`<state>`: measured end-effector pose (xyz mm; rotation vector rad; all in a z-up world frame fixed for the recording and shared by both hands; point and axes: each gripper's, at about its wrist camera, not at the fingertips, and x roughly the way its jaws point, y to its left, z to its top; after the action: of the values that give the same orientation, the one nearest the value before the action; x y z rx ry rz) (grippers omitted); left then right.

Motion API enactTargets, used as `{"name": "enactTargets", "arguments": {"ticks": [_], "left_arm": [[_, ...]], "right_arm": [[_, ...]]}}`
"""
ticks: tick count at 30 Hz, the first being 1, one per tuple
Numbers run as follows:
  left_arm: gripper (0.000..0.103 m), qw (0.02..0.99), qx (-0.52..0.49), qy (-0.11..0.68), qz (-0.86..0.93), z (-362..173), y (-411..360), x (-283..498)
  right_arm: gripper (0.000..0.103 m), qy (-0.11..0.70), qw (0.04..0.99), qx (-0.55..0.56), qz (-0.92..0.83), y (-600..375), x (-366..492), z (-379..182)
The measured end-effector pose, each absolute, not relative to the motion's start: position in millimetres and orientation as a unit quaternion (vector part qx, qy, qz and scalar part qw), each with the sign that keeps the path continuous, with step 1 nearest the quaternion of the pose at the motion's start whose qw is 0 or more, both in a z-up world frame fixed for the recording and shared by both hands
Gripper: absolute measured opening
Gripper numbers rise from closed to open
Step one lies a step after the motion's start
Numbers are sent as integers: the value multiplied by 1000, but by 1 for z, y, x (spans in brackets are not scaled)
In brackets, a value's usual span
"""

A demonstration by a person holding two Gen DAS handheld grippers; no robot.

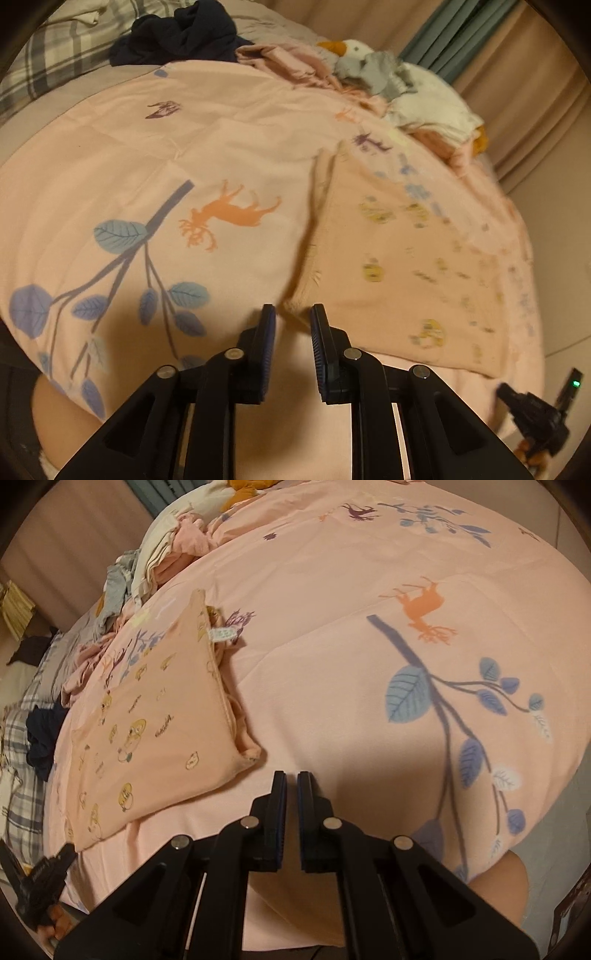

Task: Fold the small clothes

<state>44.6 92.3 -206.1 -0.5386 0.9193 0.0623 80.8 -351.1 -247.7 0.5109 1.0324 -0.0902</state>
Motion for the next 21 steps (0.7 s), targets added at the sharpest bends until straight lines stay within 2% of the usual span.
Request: {"name": "enactTargets", "arguments": {"ticks": [4, 10, 13, 17, 19, 21], "left_arm": [[18, 862, -285, 418, -35, -189, 78, 39], [18, 884, -252, 390, -56, -169, 57, 55], [18, 884, -243, 398, -27, -184, 57, 86], [18, 853, -229, 468, 28, -229, 63, 114], [14, 853, -236, 466, 23, -240, 69, 111], [11, 859, -233, 457, 15, -240, 74, 105]], "right_arm": [[9, 456, 857, 240, -24, -346, 90, -219], [9, 438, 876, 196, 41, -315, 147, -184], [9, 458, 870, 173, 64, -298, 189, -193], [9, 504, 844, 175, 55, -291, 220, -228], [2, 520, 836, 172, 35, -296, 225, -250], [0, 506, 845, 169, 43, -301, 221, -256]]}}
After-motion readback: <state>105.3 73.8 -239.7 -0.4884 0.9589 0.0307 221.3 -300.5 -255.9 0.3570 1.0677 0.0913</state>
